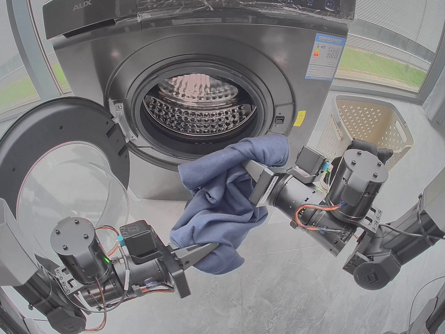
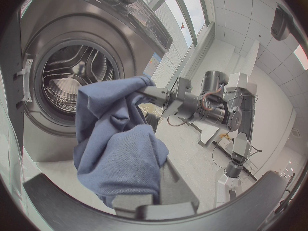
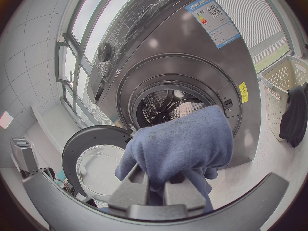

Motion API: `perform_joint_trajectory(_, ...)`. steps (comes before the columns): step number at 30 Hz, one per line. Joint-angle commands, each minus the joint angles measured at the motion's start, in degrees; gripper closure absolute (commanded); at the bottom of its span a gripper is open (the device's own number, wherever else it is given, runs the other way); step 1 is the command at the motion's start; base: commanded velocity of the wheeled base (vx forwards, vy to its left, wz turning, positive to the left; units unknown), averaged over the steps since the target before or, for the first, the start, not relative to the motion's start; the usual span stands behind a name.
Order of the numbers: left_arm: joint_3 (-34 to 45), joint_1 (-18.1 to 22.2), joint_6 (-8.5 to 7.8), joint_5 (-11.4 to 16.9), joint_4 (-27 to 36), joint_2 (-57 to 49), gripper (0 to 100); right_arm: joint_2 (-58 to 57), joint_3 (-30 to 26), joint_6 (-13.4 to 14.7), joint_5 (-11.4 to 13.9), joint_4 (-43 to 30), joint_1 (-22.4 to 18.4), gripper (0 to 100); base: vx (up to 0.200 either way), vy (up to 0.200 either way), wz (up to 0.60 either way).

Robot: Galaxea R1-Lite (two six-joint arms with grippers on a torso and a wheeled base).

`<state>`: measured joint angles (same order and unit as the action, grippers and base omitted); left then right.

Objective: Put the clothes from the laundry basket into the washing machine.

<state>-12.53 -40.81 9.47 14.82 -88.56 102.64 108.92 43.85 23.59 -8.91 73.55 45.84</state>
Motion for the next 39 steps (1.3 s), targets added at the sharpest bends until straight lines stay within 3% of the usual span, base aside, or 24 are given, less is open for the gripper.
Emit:
perform_joint_trajectory(1,0.23,0.38,0.20,0.03,-0.03,-3.50,100,0.24,-0.70,0.05,0.12,0.28,0.22,0,0.000,0.000,0.00)
perform_joint_trajectory(17,-3.64,0.82,0.64,-0.15,0.06,-8.51,100,-3.54,-9.66,-1.88,0.56,0.11,2.15,0,0.000,0.000,0.00)
perform_joint_trajectory(22,-5.75,5.75,0.99,0.03,0.06,-8.60,100,-5.39,-11.86,-2.76,0.39,0.02,1.62,0,0.000,0.000,0.00)
perform_joint_trajectory(25,-6.98,7.59,2.31,0.03,0.06,-8.60,100,-5.39,-12.21,-3.73,0.03,-0.07,1.18,0,0.000,0.000,0.00)
perform_joint_trajectory(28,-8.12,7.77,3.18,-0.06,0.15,-8.78,100,-4.95,-12.30,-4.08,-0.23,-0.60,0.57,0,0.000,0.000,0.00)
perform_joint_trajectory(39,-9.26,7.06,2.92,-1.82,0.06,-9.22,100,-2.66,-14.32,-7.59,-0.14,0.11,-0.13,0,0.000,0.000,0.00)
